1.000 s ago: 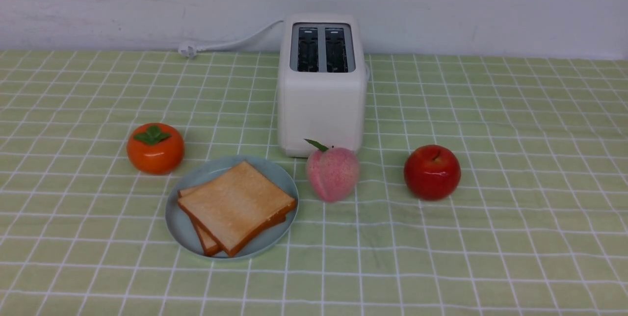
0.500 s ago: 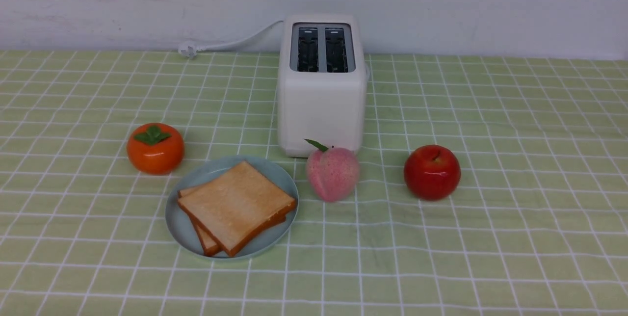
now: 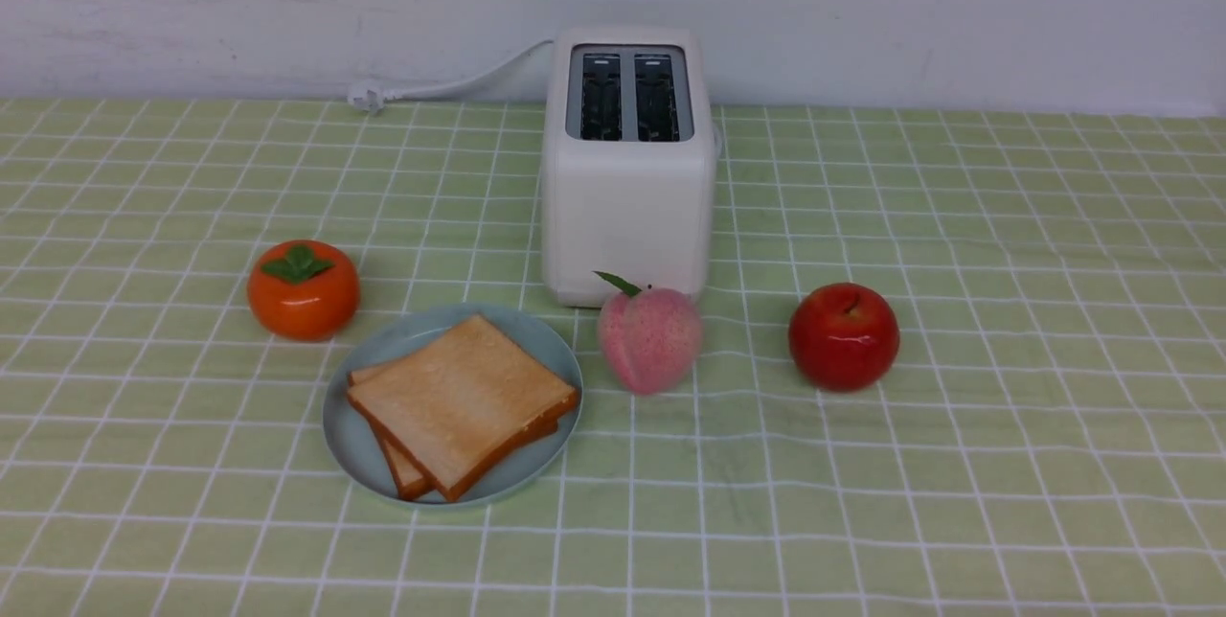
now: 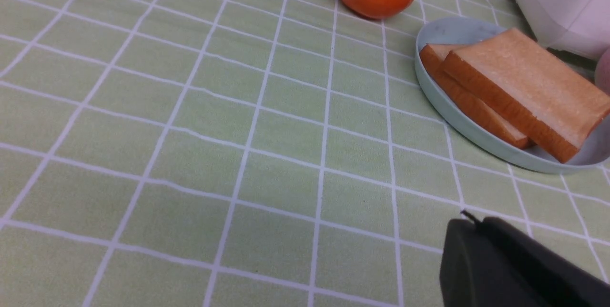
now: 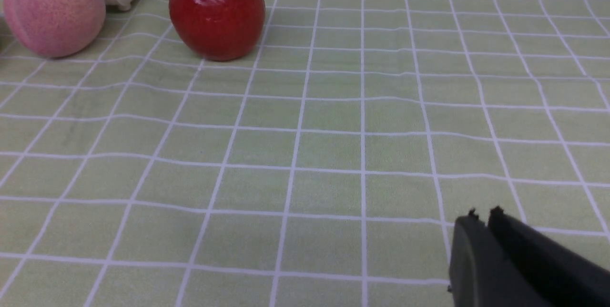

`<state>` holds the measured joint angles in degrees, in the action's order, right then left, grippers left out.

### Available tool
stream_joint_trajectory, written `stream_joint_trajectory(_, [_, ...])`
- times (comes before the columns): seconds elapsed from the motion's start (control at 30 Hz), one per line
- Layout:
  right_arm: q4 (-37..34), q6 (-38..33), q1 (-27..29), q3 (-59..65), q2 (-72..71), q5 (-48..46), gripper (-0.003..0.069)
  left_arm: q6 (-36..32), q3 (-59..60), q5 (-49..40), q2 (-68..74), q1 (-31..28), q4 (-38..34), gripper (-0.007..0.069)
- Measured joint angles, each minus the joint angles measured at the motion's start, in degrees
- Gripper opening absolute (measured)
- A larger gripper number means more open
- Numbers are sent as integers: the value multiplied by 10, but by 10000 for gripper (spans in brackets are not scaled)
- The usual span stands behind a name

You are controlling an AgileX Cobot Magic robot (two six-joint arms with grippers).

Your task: Take toasted bread from bread machine on green coffee tablecloth place on plate.

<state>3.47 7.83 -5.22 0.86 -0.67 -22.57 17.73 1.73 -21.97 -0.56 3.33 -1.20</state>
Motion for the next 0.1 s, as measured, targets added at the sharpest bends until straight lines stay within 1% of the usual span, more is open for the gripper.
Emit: stream_joint_trajectory(0.1, [0, 0, 0, 0, 0, 0, 39, 0, 0, 0, 0, 0, 0, -8])
